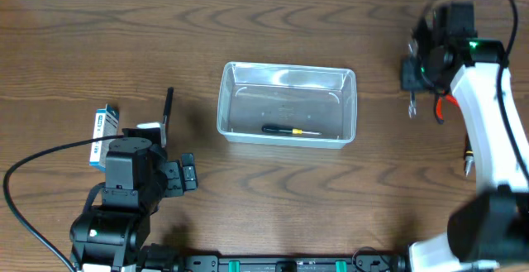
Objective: Pack container
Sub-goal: 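Carry the wrench into the container and release it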
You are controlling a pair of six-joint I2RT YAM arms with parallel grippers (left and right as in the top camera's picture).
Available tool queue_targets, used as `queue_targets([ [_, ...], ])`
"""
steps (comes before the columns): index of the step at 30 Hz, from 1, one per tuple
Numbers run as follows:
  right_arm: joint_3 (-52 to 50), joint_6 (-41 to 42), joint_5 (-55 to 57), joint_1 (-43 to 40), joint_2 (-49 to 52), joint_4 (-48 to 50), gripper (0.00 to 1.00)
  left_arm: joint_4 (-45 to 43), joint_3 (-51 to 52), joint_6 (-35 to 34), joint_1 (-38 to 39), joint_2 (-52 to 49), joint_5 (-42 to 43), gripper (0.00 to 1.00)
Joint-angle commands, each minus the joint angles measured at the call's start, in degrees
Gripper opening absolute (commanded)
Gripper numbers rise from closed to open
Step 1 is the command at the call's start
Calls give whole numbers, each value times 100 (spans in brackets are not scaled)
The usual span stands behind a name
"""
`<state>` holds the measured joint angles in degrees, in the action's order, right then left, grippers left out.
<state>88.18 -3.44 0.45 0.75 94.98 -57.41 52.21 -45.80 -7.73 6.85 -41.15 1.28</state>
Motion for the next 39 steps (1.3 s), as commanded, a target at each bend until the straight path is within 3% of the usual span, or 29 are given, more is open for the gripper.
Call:
queue_targets([
  [1,238,-1519,-278,811,-267,-120,1,4,-105,-50,-2,4,-48,98],
  [10,153,-4695,-691,2653,240,-170,1,7,-105,-50,-2,4,-48,98],
  [20,153,-4804,-999,2769,1937,278,1,7,-105,-50,-2,4,-48,98],
  [27,153,-4802,-997,2767,2597,321,2,39,-105,-50,-2,4,-46,98],
  [29,153,-4802,-994,2761,2608,339,9,46,-105,-52,-2,4,-48,98],
  [31,155,-4754,-992,2761,2603,389,23,46,-105,-52,-2,4,-46,98],
  [34,177,-4636,-946,2741,2599,407,59,44,-105,-52,-2,4,-48,98],
  [36,221,-4426,-927,2721,2557,402,67,44,-105,-50,-2,4,-46,98],
  [39,452,-4105,-925,2643,2345,216,70,44,-105,-50,-2,4,-46,98],
])
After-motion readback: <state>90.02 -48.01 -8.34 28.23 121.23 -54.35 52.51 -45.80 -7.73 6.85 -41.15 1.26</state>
